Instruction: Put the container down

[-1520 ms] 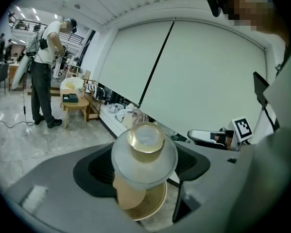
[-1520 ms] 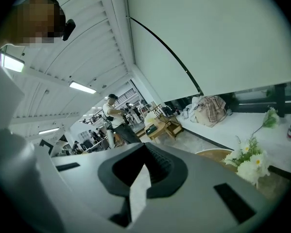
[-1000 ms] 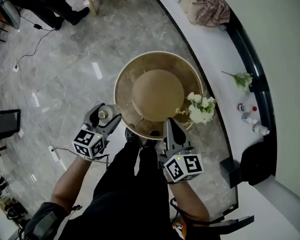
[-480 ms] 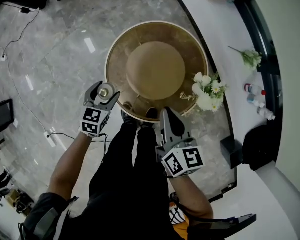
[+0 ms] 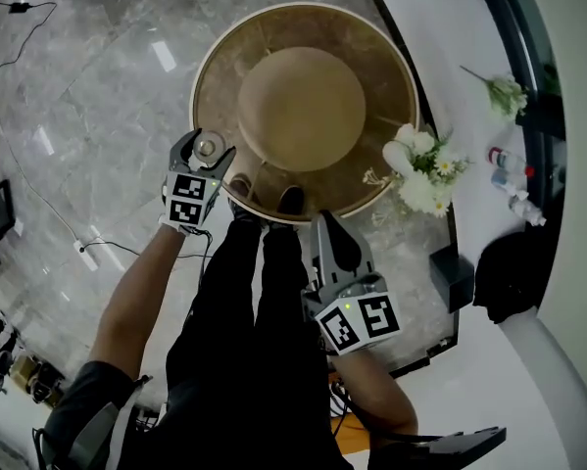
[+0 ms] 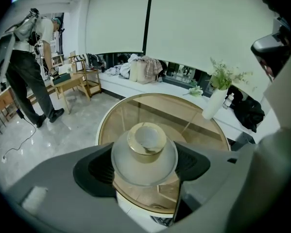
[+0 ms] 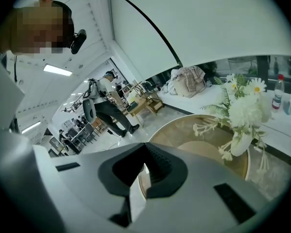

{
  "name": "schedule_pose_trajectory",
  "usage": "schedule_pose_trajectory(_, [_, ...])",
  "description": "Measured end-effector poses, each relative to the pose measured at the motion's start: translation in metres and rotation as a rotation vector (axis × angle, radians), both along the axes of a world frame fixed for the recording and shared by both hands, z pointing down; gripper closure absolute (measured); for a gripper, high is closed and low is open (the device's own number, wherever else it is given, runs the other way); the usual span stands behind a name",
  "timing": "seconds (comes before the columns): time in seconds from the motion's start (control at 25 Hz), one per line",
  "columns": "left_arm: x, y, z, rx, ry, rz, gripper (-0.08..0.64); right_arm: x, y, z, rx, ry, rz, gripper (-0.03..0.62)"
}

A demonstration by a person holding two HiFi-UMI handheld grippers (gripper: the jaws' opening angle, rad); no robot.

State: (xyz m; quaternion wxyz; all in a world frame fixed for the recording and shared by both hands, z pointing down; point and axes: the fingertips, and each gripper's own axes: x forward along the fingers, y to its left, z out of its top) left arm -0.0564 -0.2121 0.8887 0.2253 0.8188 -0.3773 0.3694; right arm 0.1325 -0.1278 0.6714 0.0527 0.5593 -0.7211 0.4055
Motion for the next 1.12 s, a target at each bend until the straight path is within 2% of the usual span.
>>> schedule_pose_trajectory(0.4, [0.008, -0.002, 0.057, -0.05, -0.039, 0.046, 0.219, -0.008, 0.005, 0.042, -0.067, -0.017, -0.009, 0.586])
schedule_pose_trajectory(1.12, [0.025, -0.008, 0.079, -0.031, -0.027, 0.037, 0.219, -0.008, 0.014, 0.071, -0.109, -0.05, -0.002, 0.586])
